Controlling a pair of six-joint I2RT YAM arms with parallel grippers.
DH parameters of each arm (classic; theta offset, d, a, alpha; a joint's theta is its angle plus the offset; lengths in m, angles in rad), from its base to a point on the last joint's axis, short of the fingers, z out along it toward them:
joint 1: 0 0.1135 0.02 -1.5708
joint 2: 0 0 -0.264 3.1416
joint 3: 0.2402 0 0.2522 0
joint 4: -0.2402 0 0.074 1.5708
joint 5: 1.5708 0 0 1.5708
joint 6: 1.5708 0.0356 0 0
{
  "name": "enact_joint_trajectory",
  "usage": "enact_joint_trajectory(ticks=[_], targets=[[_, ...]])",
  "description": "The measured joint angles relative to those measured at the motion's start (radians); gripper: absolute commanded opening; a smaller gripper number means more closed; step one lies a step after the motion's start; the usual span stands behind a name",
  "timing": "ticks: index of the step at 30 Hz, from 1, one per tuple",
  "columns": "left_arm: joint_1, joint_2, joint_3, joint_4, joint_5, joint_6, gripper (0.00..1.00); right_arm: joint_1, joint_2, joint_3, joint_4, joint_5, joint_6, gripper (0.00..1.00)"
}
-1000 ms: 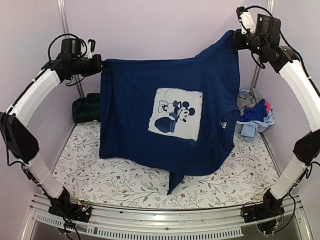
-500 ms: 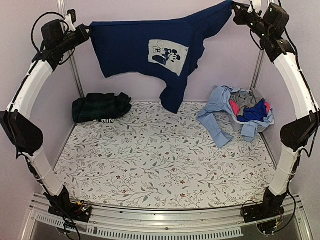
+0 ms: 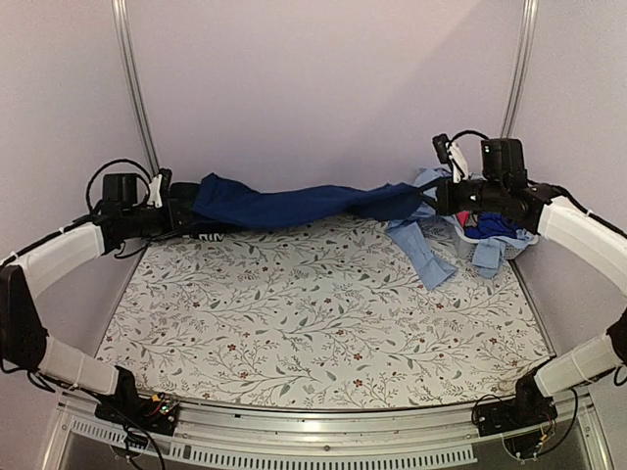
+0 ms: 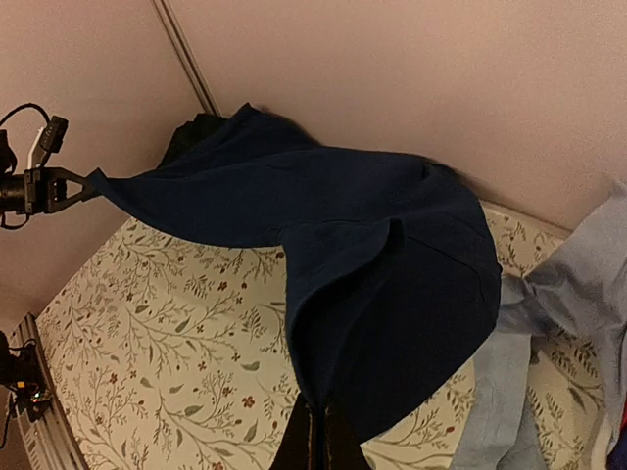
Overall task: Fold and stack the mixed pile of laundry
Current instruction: Flatten out the crumpled T-shirt at the center of the board.
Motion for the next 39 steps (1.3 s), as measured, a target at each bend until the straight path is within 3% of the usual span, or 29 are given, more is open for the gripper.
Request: enact_joint_trajectory(ticks=[3,8,13,18,21,22,26,30,32,34,39], targets=[[-0.019,-0.185,-0.106,-0.076,0.024,-0.040,0.00,0.023,-0.173,-0.162,-0.118,-0.024,0.033,0.00],[-0.123,-0.295,-0.151,-0.191,0.023,-0.122,0.00,0.054,-0.386,-0.299,-0.190,-0.073,0.103,0.00],[-0.293,-0.309,-0.294,-0.365,-0.052,-0.221,0.00,0.105,-0.401,-0.443,-0.274,-0.118,0.156,0.00],[-0.340,-0.455,-0.401,-0.540,-0.129,-0.334,0.00,0.194,-0.430,-0.529,-0.386,-0.148,0.216,0.00],[-0.348,-0.517,-0.401,-0.621,-0.151,-0.379,0.13,0.236,-0.441,-0.529,-0.412,-0.174,0.238,0.00],[-0.351,-0.529,-0.401,-0.645,-0.155,-0.386,0.19,0.245,-0.439,-0.529,-0.423,-0.183,0.241,0.07],[-0.364,-0.567,-0.397,-0.732,-0.157,-0.425,0.48,0.261,-0.422,-0.528,-0.465,-0.232,0.248,0.59],[-0.367,-0.597,-0.340,-0.792,-0.178,-0.420,0.67,0.266,-0.359,-0.472,-0.538,-0.254,0.217,0.92],[-0.368,-0.637,-0.289,-0.779,-0.205,-0.428,0.69,0.262,-0.345,-0.410,-0.552,-0.229,0.210,0.92],[-0.368,-0.659,-0.260,-0.744,-0.219,-0.426,0.70,0.237,-0.345,-0.328,-0.541,-0.194,0.218,0.82],[-0.369,-0.557,-0.232,-0.645,-0.225,-0.413,0.72,0.039,-0.254,-0.126,-0.450,-0.047,0.254,0.72]])
